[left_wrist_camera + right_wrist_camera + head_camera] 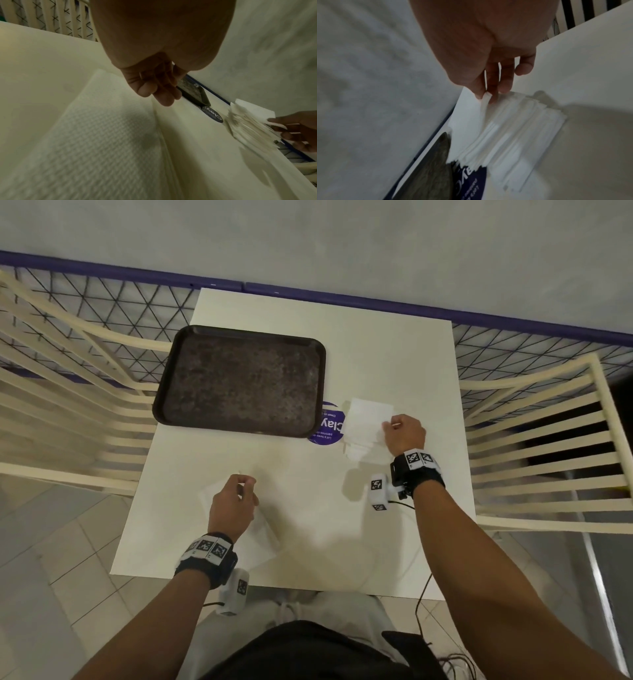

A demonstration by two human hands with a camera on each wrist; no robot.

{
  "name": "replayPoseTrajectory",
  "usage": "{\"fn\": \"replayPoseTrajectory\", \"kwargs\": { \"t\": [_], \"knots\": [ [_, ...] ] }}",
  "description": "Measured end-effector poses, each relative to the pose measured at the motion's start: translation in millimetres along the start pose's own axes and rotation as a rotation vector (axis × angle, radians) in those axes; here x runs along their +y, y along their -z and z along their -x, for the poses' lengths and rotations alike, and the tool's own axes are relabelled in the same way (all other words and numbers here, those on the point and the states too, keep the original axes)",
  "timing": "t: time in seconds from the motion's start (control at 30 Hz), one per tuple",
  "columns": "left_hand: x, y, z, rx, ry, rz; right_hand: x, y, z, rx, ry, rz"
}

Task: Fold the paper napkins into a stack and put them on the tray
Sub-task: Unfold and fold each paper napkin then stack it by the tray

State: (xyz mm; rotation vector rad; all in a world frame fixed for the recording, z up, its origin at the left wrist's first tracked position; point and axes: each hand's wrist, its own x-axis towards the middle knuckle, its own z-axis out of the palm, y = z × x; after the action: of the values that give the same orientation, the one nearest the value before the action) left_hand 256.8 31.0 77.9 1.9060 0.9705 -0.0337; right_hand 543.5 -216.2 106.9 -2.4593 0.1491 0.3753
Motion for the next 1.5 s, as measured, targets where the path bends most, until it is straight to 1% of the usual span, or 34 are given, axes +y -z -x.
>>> {"fn": "replayPoseTrajectory", "kwargs": {
  "t": [0.1,0.2,0.27,0.3,0.37,0.43,0.5,0.6,0.67,0.73,0.77,0.83,0.93,1.03,1.2,1.27,1.37,1.5],
  "knots": [
    [-5,5,1,0.017,0.035,0.003,9,-3,-3,0.028,-0.003,-0.005],
    [-7,9,1,0.033,0.057,0.005,6,-9,9,0.138,-0.016,-0.051],
    [-9,12,1,0.044,0.066,0.017,0,-18,24,0.23,0.056,-0.084],
    [-9,14,1,0.048,0.066,0.026,-6,-23,35,0.253,0.112,-0.117],
    [-11,18,2,0.061,0.064,0.044,-15,-39,58,0.239,0.224,-0.175],
    [-16,23,3,0.078,0.064,0.058,-24,-61,85,0.152,0.319,-0.183],
    [-25,27,4,0.091,0.073,0.052,-31,-85,113,-0.006,0.367,-0.161],
    [-40,34,10,0.109,0.113,-0.008,-35,-122,150,-0.273,0.372,-0.077],
    [-49,38,15,0.129,0.16,-0.072,-37,-144,169,-0.421,0.352,-0.002],
    [-60,41,20,0.13,0.219,-0.137,-39,-160,184,-0.517,0.315,0.104],
    [-62,41,22,0.116,0.253,-0.151,-39,-166,189,-0.533,0.303,0.152],
    [-68,45,25,0.084,0.285,-0.152,-41,-179,202,-0.522,0.297,0.213],
    [-65,46,26,0.072,0.266,-0.106,-42,-189,215,-0.466,0.297,0.279],
    [-58,42,24,0.036,0.257,-0.05,-39,-190,220,-0.434,0.255,0.315],
    [-44,32,21,0.012,0.258,0.05,-22,-181,218,-0.407,0.111,0.175],
    [-42,27,20,-0.012,0.261,0.102,-14,-176,216,-0.371,0.092,0.097],
    [-44,17,13,-0.063,0.219,0.188,-4,-165,212,-0.314,0.072,0.015],
    [-37,6,11,-0.121,0.162,0.174,8,-150,205,-0.24,0.017,-0.085]
  ]
}}
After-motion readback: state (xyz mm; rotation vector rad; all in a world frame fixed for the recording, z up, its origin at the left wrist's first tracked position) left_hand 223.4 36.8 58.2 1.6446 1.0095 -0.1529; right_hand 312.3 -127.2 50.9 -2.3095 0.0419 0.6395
